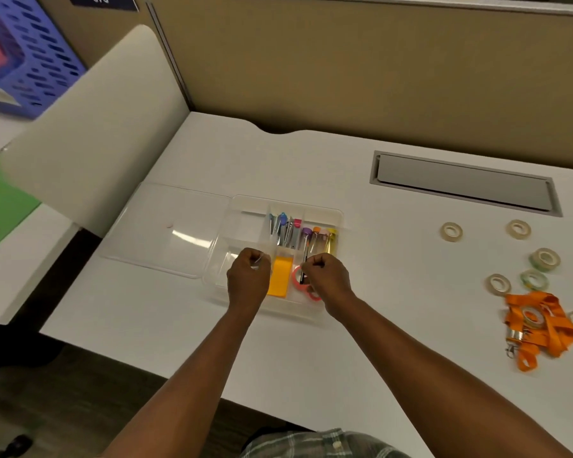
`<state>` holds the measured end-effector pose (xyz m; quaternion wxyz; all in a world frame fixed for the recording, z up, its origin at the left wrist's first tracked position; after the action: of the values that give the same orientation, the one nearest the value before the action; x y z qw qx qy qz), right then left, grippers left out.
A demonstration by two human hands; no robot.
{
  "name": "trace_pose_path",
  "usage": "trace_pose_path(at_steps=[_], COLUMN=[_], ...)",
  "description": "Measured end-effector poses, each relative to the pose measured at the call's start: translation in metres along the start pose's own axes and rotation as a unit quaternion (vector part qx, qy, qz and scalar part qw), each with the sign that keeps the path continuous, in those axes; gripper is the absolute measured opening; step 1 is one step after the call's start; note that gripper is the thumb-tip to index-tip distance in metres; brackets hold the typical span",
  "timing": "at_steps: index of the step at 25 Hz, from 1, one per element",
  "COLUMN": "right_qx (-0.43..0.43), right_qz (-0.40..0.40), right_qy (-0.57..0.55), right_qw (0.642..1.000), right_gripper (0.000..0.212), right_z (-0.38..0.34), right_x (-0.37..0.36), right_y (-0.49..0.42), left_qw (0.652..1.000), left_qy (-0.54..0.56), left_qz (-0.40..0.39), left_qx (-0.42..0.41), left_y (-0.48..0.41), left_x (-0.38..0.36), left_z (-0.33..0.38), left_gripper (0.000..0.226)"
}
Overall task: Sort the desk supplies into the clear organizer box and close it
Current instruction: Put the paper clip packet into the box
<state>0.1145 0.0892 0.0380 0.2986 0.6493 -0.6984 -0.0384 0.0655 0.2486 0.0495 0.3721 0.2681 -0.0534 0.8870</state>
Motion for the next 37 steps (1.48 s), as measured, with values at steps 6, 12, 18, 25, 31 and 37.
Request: trace_pose_path(at_steps=[6, 12, 18, 25, 31, 37], right_qx=[0.004, 0.015, 0.042, 0.066, 0.086, 0.127], right_qz=[0.007, -0.002, -0.006, 0.014, 0.007, -0.031], right_qy=[0.036, 0.082, 0.116, 0.178, 0.212, 0.237], right_qw=[0.999, 0.997, 0.992, 0.982, 0.974, 0.963], right_gripper=[0.002, 0.007, 0.010, 0.005, 0.006, 0.019], right_z=[-0.003, -0.002, -0.009, -0.012, -0.012, -0.017], right_x=[-0.014, -0.028, -0.047, -0.061, -0.069, -0.076], right_y=[-0.003, -0.006, -0.007, -0.010, -0.013, -0.011], left_qw=[0.984, 0.977, 0.905, 0.882, 0.914, 0.955], left_qy=[0.094, -0.169, -0.332, -0.350, -0.281, -0.209], left_qz=[-0.076, 0.011, -0.055, -0.103, -0.168, -0.132], left_qx=[0.133, -0.128, -0.259, -0.298, -0.238, -0.167], left_y=[-0.008, -0.012, -0.022, -0.014, -0.023, -0.032], left_x=[-0.016, -0.010, -0.016, -0.025, -0.032, -0.024], left_z=[-0.019, -0.020, -0.028, -0.038, -0.035, -0.033], left_gripper=[0.009, 0.035, 0.028, 0.027, 0.042, 0.028])
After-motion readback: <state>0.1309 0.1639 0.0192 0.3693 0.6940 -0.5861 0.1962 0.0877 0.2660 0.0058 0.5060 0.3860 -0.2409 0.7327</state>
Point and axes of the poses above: each hand's wrist, its own y-axis away from the middle knuckle, its own x-axis out of the back of the hand, z = x × y, the point moved 2 cm from there along -y, towards the middle knuckle, and after that the axes turned 10 degrees about z, right-handed, at the moved point
